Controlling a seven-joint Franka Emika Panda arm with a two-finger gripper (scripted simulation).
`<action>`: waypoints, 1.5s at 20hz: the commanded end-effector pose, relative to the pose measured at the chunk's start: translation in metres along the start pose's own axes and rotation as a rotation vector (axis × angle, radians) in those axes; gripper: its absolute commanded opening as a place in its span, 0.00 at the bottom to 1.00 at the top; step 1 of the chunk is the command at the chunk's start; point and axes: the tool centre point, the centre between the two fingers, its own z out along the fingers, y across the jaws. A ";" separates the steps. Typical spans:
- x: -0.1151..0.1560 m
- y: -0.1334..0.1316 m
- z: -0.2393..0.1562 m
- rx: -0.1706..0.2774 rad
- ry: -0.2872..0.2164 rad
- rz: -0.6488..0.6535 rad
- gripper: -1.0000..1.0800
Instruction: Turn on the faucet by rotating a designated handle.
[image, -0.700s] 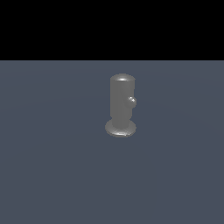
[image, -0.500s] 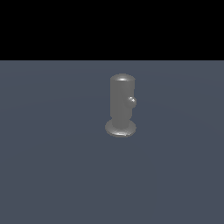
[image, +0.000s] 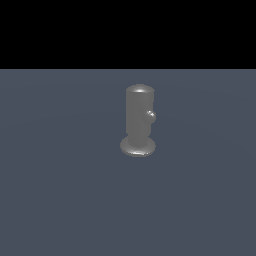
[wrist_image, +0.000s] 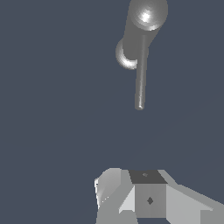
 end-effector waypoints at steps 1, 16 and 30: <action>0.004 0.000 0.013 0.000 0.004 0.005 0.00; 0.037 -0.001 0.122 0.004 0.037 0.043 0.00; 0.066 -0.001 0.196 0.007 0.060 0.069 0.00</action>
